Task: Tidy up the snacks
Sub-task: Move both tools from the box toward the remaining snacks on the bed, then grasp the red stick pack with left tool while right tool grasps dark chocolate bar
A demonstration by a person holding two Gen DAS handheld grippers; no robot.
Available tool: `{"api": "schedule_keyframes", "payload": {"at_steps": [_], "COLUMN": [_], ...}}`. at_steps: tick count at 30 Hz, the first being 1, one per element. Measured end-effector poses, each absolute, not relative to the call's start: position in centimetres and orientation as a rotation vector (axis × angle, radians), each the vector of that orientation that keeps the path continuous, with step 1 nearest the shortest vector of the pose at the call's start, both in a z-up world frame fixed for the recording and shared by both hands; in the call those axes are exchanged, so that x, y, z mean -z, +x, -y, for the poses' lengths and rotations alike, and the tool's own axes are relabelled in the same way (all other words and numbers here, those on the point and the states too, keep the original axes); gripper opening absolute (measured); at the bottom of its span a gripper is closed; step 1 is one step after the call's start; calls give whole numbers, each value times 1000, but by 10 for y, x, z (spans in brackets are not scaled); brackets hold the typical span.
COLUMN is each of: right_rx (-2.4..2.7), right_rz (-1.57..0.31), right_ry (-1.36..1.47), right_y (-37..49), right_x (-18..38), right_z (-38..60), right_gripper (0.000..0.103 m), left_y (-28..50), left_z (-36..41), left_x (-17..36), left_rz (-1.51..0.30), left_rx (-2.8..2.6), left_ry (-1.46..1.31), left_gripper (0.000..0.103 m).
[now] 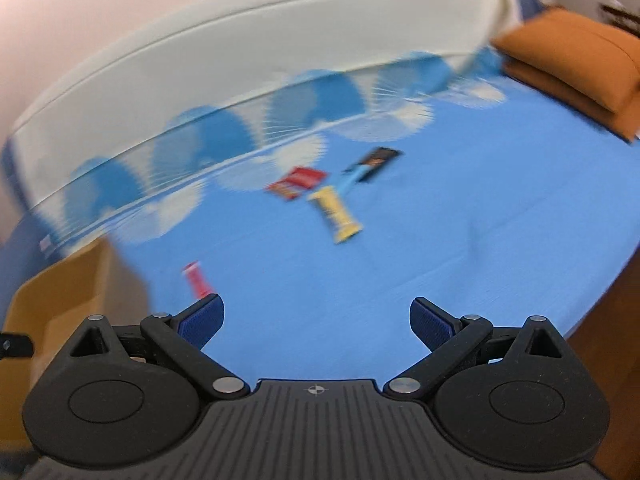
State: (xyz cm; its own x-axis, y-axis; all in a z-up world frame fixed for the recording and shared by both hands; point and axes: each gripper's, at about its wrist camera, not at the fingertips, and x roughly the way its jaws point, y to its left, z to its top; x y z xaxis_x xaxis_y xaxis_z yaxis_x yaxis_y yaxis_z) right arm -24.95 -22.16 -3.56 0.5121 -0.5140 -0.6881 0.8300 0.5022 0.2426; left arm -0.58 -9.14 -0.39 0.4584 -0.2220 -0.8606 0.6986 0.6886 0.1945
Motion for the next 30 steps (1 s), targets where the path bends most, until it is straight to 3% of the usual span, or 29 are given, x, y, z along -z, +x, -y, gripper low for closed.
{"api": "schedule_keyframes", "payload": {"at_steps": [7,15,20,30], "right_rx": [997,1060,1030,1087], "right_rz": [-571,-586,-622,-628], "right_ry": [703,783,809,776], "right_y": [-239,-167,-113,-92], "right_x": [88,148,185,216], "right_z": [356,522,589,621], "right_gripper": [100,101,101,103], "left_y": [52,123,139,147], "left_z": [249,414,461,521], "left_x": [57,147,186,189], "left_rz": [-961,-1129,-1172,-1348], "left_rx": [647,676,670,848], "left_ry": [567,472,465,276], "left_gripper": [103,103,103,103]}}
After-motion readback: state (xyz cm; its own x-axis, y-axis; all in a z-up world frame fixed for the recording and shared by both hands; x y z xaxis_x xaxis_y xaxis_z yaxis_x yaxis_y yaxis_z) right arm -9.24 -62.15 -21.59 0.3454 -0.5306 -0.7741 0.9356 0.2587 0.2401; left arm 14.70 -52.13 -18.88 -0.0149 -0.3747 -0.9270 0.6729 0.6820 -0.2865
